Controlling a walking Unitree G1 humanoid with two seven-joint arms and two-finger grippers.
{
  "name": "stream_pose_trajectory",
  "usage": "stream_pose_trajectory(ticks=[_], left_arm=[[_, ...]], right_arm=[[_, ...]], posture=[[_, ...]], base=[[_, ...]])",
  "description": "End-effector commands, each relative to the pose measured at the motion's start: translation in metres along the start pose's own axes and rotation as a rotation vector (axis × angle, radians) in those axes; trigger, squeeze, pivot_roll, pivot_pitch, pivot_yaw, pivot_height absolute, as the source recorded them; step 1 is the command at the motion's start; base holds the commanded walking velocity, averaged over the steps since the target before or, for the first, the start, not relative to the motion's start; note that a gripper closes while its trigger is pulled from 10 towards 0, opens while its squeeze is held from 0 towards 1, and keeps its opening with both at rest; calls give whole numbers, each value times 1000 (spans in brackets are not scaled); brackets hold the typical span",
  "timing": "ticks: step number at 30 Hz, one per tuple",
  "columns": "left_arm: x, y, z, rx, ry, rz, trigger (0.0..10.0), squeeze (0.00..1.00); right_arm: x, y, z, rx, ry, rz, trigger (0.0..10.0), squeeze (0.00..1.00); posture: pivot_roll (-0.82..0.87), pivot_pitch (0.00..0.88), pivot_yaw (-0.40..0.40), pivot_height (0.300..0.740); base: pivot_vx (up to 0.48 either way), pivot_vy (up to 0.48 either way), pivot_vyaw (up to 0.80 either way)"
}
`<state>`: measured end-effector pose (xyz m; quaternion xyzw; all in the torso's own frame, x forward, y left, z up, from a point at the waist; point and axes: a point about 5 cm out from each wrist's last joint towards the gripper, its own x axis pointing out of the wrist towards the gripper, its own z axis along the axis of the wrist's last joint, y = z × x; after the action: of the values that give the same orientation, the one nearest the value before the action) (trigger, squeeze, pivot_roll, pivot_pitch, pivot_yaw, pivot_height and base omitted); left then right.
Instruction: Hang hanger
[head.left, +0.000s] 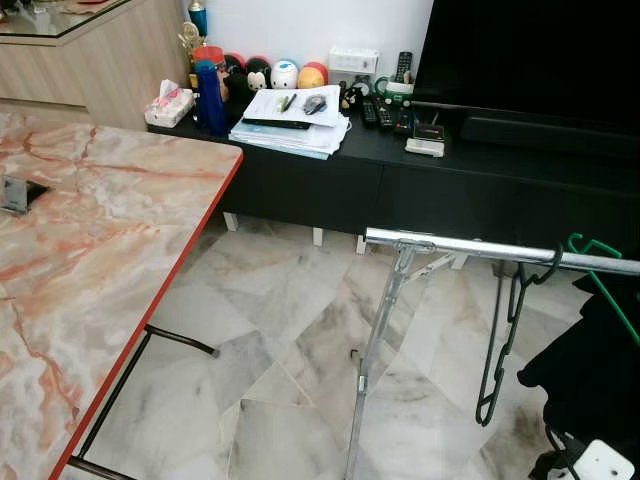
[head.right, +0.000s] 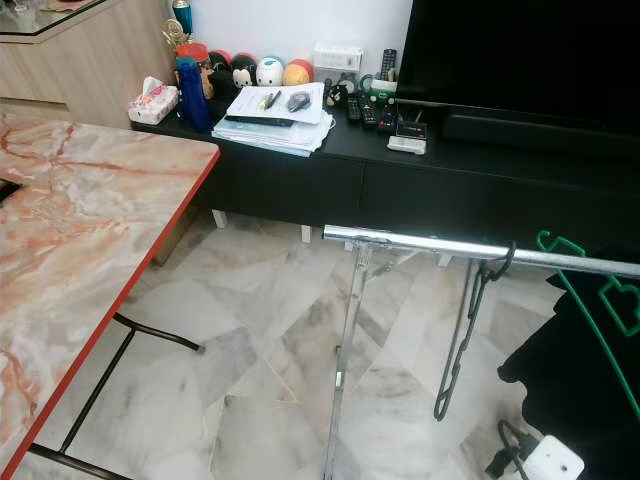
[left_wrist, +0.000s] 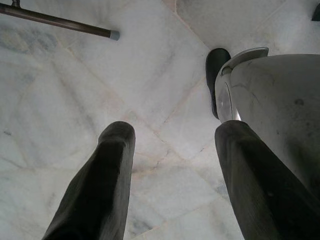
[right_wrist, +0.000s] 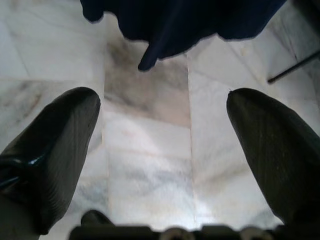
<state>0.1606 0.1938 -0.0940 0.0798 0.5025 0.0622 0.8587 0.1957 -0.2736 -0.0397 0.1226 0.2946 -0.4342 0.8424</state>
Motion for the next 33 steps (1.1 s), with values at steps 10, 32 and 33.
stream_pose_trajectory(ticks=[10, 32, 33], left_arm=[[-7, -55, 6, -45, -25, -191, 10000, 0], [-6, -53, 6, -45, -24, -175, 10000, 0], [-6, -53, 6, -45, -24, -175, 10000, 0]], right_arm=[[-23, 26, -70, -440, 291, 434, 10000, 0], [-48, 63, -89, -547, 311, 587, 10000, 0], [-49, 64, -89, -555, 313, 591, 10000, 0]], posture=[[12, 163, -60, 740], [-7, 183, -49, 740], [-8, 184, -48, 740]], base=[[0, 0, 0], [0, 0, -109], [0, 0, -800]])
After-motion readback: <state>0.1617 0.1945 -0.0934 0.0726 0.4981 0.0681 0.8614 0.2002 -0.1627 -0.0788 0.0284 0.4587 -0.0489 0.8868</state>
